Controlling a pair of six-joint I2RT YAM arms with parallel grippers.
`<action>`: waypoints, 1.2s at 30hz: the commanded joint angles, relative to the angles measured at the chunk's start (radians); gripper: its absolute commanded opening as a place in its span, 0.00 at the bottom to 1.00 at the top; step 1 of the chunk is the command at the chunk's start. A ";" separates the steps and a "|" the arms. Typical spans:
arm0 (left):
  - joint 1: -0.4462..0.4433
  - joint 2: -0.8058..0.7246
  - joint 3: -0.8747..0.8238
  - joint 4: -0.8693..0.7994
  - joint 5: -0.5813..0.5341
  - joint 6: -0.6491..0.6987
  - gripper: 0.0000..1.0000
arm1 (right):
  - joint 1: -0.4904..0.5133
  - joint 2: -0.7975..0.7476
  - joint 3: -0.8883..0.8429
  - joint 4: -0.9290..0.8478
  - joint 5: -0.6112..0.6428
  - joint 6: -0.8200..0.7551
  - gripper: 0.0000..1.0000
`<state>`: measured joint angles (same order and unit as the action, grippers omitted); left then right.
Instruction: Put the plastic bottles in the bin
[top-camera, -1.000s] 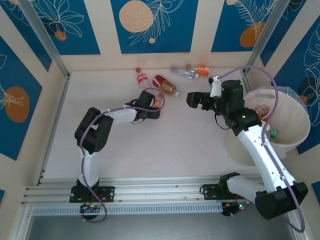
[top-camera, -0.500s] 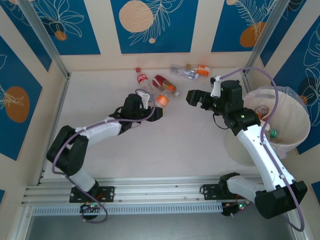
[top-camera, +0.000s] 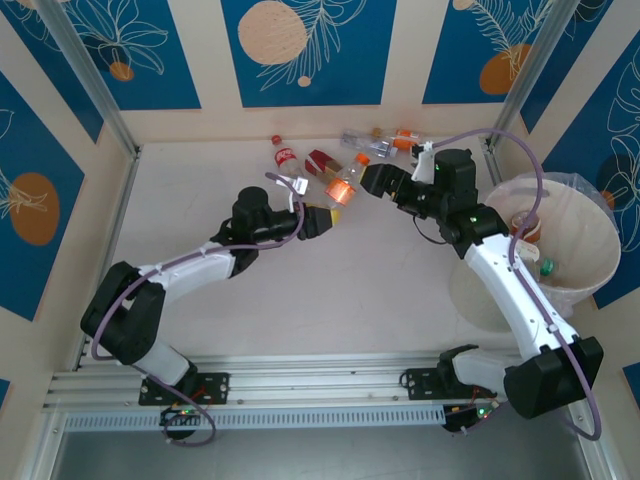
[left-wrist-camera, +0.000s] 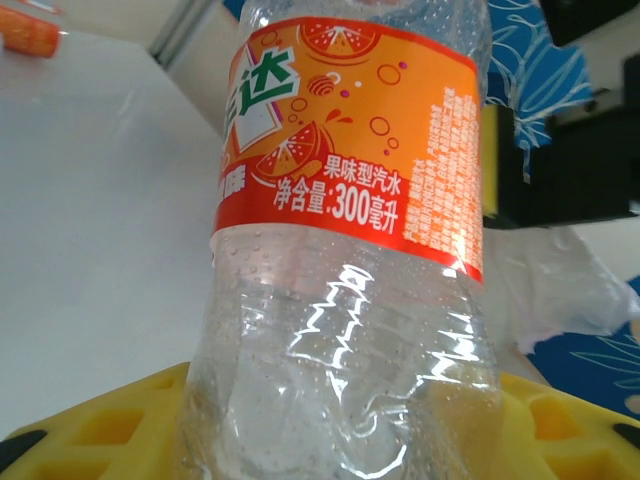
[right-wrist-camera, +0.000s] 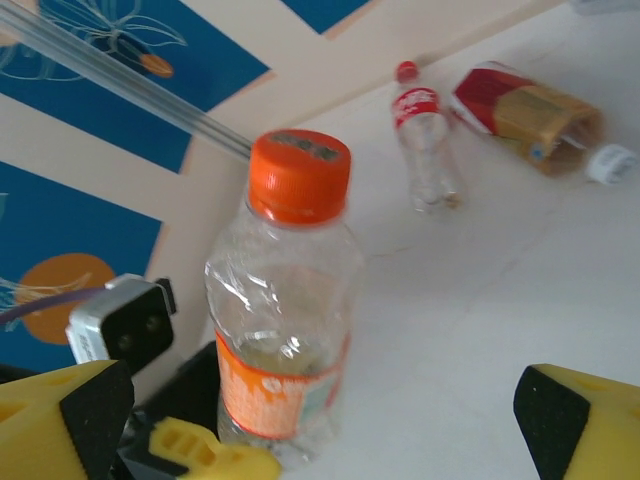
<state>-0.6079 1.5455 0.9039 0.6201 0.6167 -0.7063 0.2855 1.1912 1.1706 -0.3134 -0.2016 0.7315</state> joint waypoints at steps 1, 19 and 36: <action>-0.014 -0.031 -0.017 0.097 0.068 -0.023 0.48 | -0.005 0.032 0.009 0.090 -0.119 0.079 0.99; -0.054 -0.013 0.032 0.066 0.106 -0.001 0.50 | 0.026 0.100 0.025 0.085 -0.233 -0.005 0.61; -0.055 -0.141 -0.058 -0.098 -0.139 0.168 1.00 | -0.067 -0.273 0.218 -0.373 0.365 -0.438 0.47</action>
<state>-0.6559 1.4239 0.8734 0.5407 0.5541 -0.5999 0.2420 0.9901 1.3315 -0.5648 -0.0441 0.4335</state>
